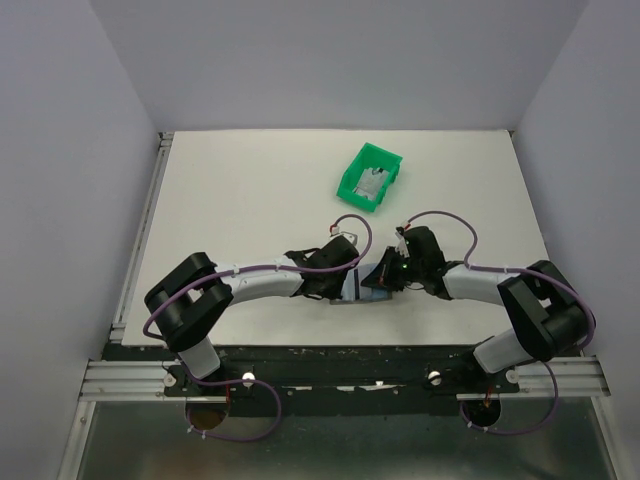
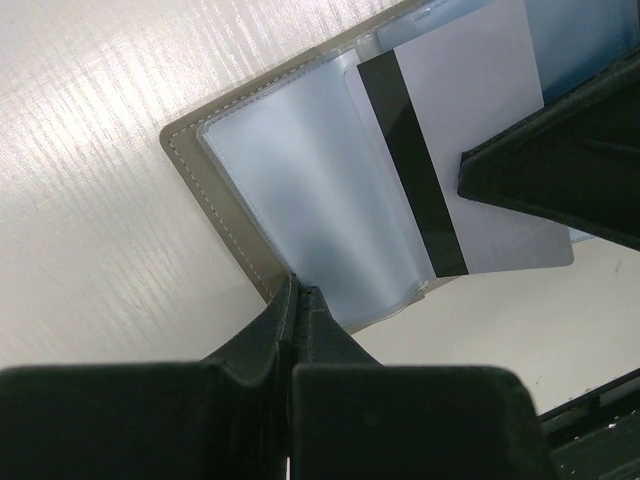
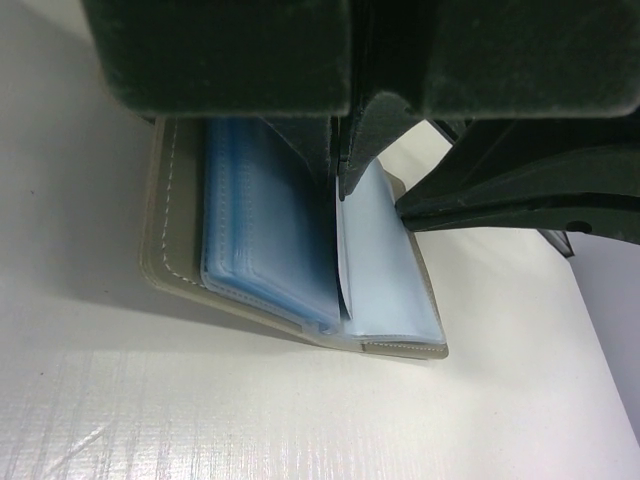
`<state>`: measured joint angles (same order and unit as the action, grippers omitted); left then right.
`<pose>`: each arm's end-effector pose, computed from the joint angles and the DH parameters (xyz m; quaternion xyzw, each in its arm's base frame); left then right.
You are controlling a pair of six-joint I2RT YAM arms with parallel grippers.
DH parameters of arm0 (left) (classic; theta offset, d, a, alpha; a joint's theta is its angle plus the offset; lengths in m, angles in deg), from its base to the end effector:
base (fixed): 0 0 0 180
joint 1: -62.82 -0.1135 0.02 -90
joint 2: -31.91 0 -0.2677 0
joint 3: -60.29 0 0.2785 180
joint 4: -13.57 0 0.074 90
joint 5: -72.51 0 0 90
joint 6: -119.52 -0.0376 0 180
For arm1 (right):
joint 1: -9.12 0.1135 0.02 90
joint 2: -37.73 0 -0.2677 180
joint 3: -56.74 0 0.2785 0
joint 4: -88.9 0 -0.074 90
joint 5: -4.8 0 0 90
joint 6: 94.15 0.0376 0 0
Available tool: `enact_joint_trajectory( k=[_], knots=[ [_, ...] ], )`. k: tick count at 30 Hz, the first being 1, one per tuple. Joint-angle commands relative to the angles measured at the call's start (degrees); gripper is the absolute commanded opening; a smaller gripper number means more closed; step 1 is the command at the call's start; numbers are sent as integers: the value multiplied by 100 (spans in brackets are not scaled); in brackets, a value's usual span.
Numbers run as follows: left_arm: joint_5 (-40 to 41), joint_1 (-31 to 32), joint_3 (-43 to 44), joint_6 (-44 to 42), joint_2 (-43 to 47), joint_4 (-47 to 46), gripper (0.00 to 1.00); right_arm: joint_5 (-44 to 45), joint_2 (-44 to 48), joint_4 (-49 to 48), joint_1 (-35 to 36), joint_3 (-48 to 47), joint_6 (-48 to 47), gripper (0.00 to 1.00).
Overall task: Put the credit cards into the card holder
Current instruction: Insert the credit card into the card holder.
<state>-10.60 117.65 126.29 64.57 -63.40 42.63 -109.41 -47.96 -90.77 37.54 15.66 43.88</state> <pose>0.2030 -0.2802 0.1489 0.1488 0.9489 -0.1512 0.2334 0.2343 0.1443 0.1084 0.0746 0.9036 0.3840 0.1745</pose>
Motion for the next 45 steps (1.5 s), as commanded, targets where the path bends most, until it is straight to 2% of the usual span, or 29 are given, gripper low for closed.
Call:
enact_joint_trajectory(
  k=[1,10,18,28,41,43,45],
  knots=[
    [40,2,84,28,-111,-19,0,-13,-193,342,32,35,-110,1],
    [40,10,111,28,-120,16,0,-312,-580,26,32,-185,-233,1],
    [40,10,102,28,-137,16,0,-918,-888,-870,40,-1,-57,0],
    [31,10,128,28,-155,34,0,-866,-738,-546,40,52,-153,0],
    [22,10,163,28,-172,52,0,-1604,-1319,-1240,49,-159,-48,1],
    [22,10,172,28,-181,52,0,-1675,-1345,-1249,49,-203,-66,3],
    [22,10,190,20,-199,52,0,-1710,-1293,-1232,49,-203,-101,12]
  ],
)
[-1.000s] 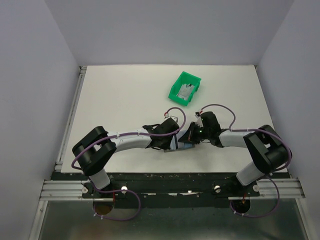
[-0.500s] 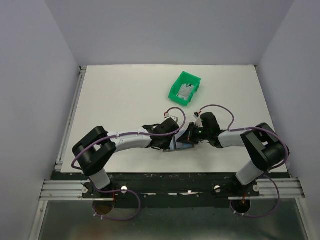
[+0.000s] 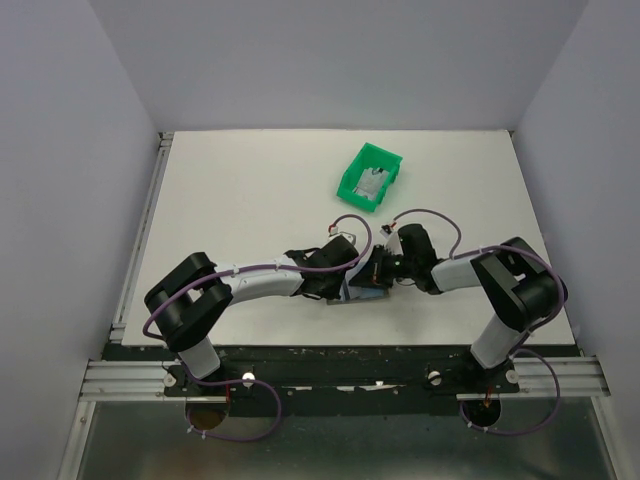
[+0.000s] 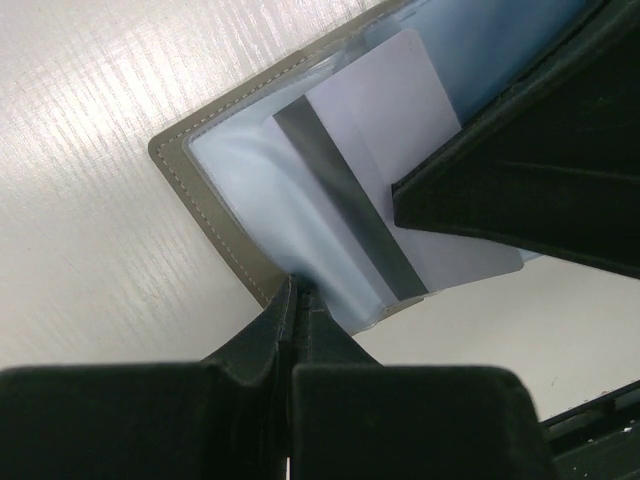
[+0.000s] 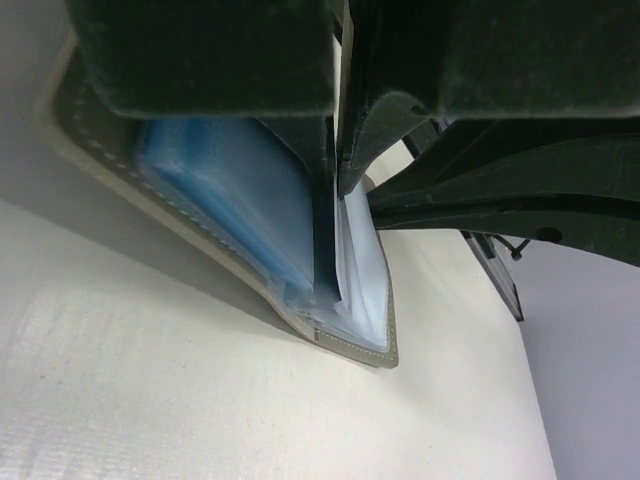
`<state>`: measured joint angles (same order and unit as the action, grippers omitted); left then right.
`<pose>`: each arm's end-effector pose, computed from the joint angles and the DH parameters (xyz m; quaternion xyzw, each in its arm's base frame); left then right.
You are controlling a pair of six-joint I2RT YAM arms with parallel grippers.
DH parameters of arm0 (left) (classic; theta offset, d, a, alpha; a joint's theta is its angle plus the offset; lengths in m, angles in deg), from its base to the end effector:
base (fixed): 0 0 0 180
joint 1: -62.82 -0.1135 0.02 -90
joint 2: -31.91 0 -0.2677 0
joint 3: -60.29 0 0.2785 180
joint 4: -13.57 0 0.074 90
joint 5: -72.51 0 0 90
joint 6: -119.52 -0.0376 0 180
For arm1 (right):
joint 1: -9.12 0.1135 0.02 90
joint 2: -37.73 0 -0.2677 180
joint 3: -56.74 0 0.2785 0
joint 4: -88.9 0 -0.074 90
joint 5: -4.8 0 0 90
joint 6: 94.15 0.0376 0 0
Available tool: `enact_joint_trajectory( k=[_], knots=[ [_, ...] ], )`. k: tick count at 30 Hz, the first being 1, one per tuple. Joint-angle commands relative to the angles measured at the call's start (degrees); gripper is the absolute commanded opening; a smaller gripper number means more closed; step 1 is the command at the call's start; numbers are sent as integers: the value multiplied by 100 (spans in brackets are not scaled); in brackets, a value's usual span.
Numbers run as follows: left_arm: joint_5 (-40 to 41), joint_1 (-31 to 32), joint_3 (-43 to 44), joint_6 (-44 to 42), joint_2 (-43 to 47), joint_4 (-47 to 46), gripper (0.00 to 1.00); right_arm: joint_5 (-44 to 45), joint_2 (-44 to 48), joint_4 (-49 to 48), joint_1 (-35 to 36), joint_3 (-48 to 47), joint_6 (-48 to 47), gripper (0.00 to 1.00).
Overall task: Put the credit cards into the card holder
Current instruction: Insert the credit card into the card holder.
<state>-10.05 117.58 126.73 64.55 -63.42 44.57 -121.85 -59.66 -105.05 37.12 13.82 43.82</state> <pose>0.2028 -0.2786 0.1492 0.1485 0.9523 -0.1386 0.2278 0.2503 0.1585 0.0847 0.0199 0.8719 0.4696 0.1374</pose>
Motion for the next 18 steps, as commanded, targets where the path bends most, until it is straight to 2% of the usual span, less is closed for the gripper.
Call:
enact_joint_trajectory(
  k=[1,4,7,13,18],
  knots=[
    [-32,17,155,22,-197,-143,0,-440,-53,248,91,-11,-129,20],
    [-32,17,164,22,-188,-134,0,-177,324,730,91,-45,-392,33],
    [-32,17,137,22,-188,-152,0,182,684,1538,91,-212,-708,40],
    [-32,17,58,57,-153,-187,0,860,1142,2865,91,-590,-1166,45],
    [-32,17,58,66,-161,-196,0,1282,1292,3333,99,-696,-1281,46]
  ],
)
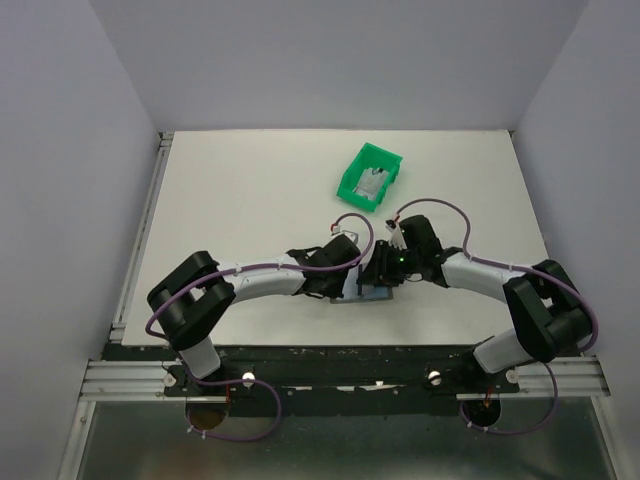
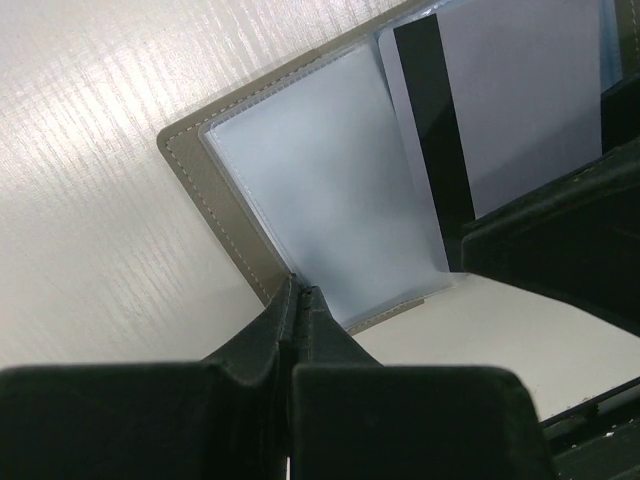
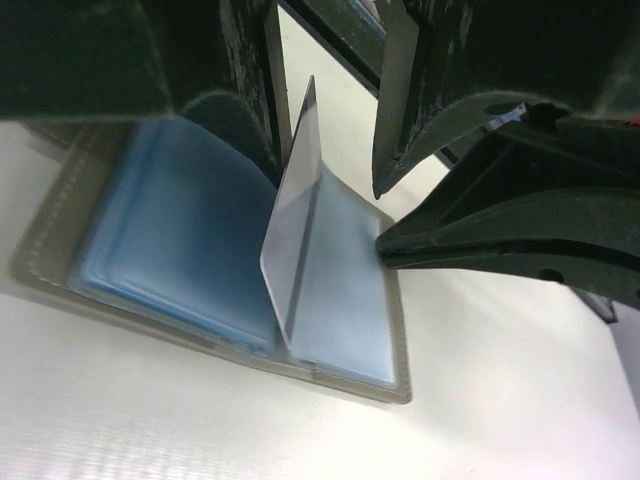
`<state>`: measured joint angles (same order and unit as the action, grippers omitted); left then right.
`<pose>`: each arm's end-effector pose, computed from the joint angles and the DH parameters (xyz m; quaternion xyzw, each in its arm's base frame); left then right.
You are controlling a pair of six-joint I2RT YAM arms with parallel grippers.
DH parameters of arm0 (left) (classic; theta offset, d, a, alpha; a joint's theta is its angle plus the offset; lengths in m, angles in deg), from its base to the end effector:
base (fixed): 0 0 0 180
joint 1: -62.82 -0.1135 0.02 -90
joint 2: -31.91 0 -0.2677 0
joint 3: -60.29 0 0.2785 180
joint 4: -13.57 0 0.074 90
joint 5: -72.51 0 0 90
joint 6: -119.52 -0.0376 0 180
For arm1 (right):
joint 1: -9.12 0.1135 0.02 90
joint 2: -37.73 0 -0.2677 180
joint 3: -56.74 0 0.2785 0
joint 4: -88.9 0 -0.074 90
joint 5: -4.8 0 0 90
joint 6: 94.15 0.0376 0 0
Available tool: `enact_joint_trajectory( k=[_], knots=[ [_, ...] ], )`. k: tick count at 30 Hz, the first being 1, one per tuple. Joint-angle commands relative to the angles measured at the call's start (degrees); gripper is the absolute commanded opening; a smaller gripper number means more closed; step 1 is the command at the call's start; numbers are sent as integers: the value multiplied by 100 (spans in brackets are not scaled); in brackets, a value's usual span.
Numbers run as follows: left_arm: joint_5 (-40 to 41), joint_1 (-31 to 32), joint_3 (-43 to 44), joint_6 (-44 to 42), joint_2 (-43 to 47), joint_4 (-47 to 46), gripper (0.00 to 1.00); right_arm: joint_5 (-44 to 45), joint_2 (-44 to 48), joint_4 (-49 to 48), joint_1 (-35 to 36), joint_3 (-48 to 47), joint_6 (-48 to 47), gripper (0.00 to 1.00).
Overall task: Put the credit cards into the card holder
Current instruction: Insert the credit card into the card holder.
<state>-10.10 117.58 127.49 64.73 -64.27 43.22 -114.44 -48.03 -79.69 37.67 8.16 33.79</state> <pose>0.2061 -0.2834 0.1497 0.1459 0.9498 -0.1468 0.2347 0.2484 0.1560 0.1321 -0.0149 0.9094 0.3850 0.1567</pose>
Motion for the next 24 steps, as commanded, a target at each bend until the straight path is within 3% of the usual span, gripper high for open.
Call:
enact_joint_trajectory(
  k=[1,6,10,14,24],
  knots=[
    [-28,17,-18,48,-76,-60,0,559,112,798,36,-130,-269,46],
    [-37,17,-1,22,-85,-51,0,480,-73,658,36,-95,-181,42],
    [-19,17,-18,31,-67,-43,0,524,-82,535,36,-25,-85,20],
    [-28,17,-18,40,-67,-43,0,410,-187,421,36,-25,-32,9],
    [-28,17,17,31,-94,-34,0,24,-424,-9,36,81,144,1]
  ],
)
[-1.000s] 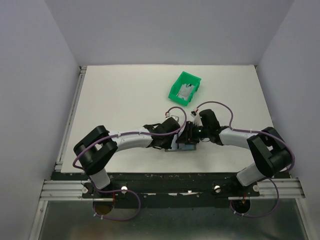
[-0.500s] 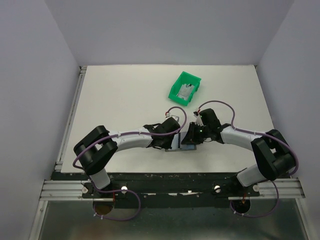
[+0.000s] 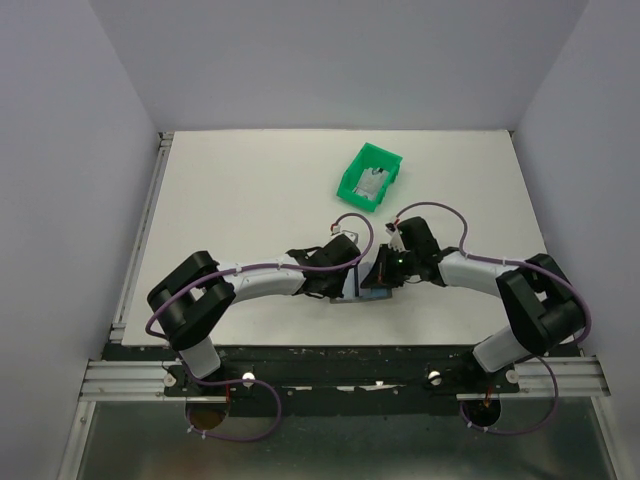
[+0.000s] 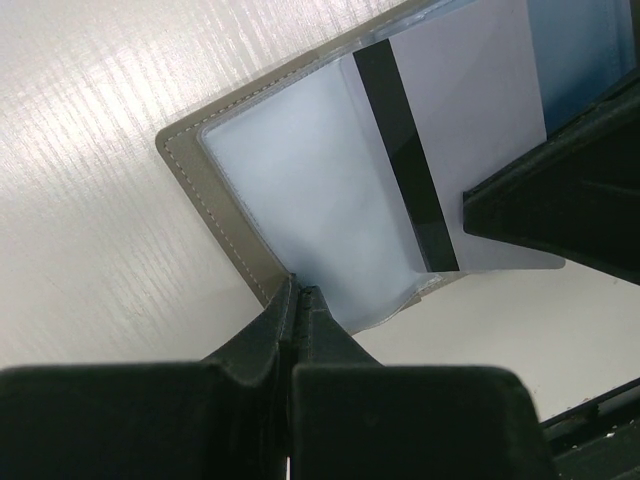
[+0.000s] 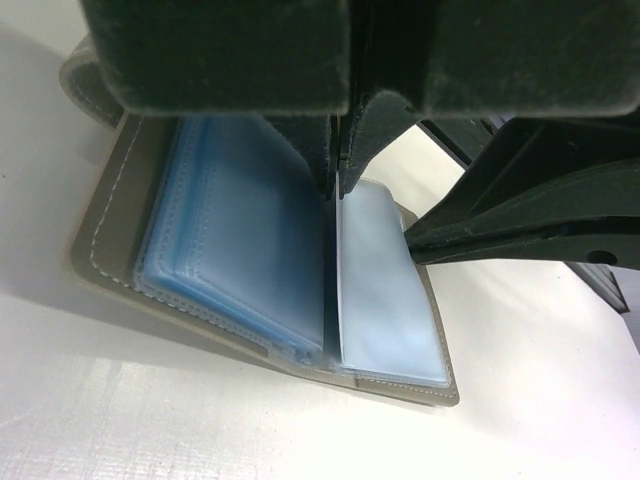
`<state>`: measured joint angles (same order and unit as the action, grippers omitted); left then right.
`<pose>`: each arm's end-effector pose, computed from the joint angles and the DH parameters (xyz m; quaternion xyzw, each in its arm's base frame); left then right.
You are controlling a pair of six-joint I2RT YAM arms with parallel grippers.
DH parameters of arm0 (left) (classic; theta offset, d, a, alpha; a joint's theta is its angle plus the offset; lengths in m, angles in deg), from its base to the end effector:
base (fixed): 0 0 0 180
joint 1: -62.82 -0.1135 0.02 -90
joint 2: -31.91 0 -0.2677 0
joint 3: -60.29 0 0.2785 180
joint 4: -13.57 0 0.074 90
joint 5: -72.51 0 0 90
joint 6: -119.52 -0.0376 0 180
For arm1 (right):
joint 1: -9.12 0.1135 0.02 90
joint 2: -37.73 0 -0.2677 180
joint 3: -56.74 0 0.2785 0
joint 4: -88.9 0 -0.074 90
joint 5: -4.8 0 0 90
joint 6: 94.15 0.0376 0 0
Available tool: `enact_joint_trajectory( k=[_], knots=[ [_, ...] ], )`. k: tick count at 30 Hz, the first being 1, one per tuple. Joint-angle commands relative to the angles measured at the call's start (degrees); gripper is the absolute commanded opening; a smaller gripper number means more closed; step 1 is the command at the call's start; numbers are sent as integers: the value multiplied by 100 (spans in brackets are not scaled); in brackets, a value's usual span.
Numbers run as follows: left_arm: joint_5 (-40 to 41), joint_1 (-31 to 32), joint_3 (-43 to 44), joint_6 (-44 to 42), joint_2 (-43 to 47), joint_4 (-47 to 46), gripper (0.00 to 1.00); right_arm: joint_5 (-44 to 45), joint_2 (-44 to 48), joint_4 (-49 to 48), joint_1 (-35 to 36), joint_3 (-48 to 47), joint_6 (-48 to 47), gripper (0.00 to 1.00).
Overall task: Put the credit cards into the card holder
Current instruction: Insert the credit card into the card holder.
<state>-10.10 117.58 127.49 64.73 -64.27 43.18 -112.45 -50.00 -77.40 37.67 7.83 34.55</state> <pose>0.2062 -0.2834 0.1497 0.1459 0.9497 -0.1471 0.2349 0.2480 0.1546 0.1212 0.0060 0.9234 0.3587 0.1365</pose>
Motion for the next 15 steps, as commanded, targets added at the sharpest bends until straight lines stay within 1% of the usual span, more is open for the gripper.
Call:
enact_joint_trajectory(
  k=[1,9,13,15],
  knots=[
    [-28,17,8,31,-94,-29,0,-246,-280,-336,36,131,94,1],
    [-28,17,26,31,-94,-29,0,-773,-632,-960,36,272,410,1],
    [-28,17,43,22,-111,-12,0,-651,-545,-847,36,307,393,0],
    [-28,17,52,13,-120,-3,0,-415,-395,-610,36,289,340,0]
  ],
)
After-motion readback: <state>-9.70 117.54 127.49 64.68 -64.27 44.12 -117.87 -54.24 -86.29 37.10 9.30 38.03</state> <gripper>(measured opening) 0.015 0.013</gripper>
